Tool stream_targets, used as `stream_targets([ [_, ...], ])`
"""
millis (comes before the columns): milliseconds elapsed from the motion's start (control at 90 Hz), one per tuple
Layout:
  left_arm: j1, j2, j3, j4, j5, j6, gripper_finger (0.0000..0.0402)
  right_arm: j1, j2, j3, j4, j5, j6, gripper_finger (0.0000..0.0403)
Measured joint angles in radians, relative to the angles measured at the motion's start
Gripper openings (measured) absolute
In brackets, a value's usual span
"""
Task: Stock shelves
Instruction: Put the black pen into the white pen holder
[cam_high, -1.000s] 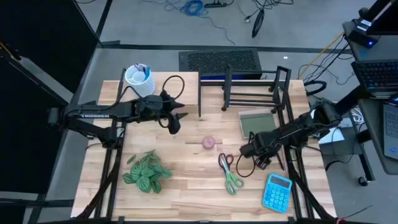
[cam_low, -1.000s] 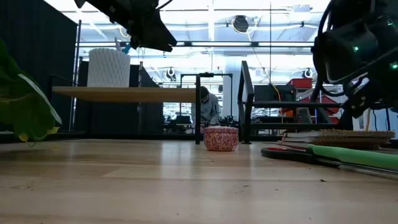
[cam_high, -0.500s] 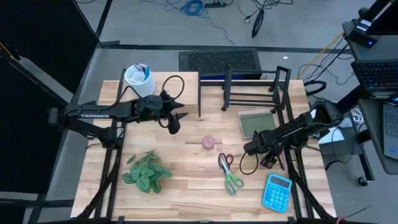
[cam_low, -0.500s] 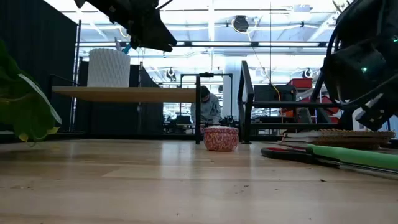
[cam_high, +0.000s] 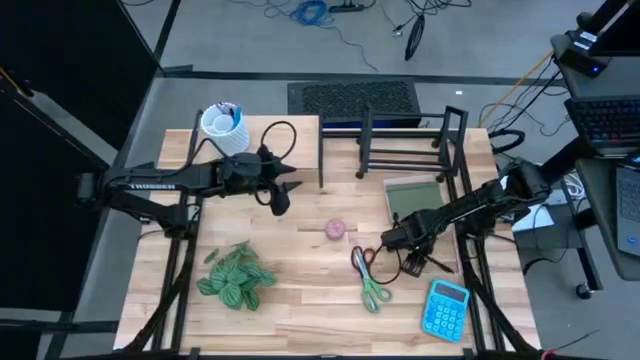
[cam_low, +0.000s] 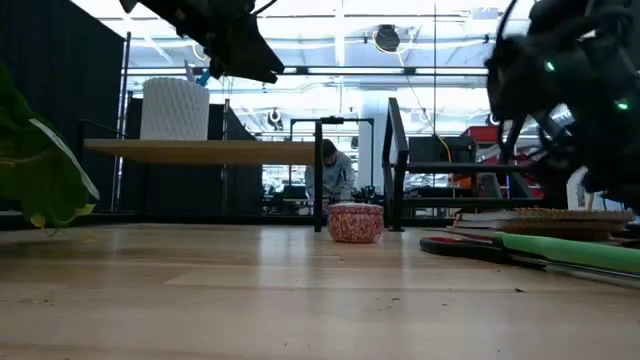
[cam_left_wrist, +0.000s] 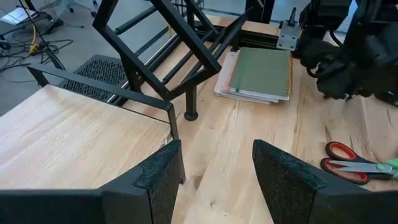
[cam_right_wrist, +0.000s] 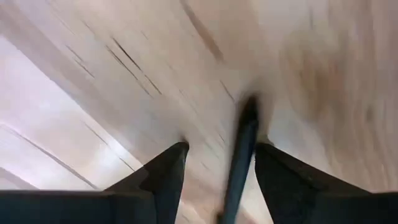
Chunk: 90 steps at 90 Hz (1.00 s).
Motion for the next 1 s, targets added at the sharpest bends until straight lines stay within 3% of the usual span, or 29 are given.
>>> stream_targets([
  [611, 0.0, 0.0, 0.0, 0.0, 0.0, 0.0, 0.0185, 0.23, -0.008, -0.04, 0.07, 0.206, 0.147, 0.0161],
  [1000, 0.0, 0.0, 0.0, 0.0, 0.0, 0.001, 0.0185, 0.26, -0.008, -0.042, 0.087, 0.248, 0.213, 0.0151],
])
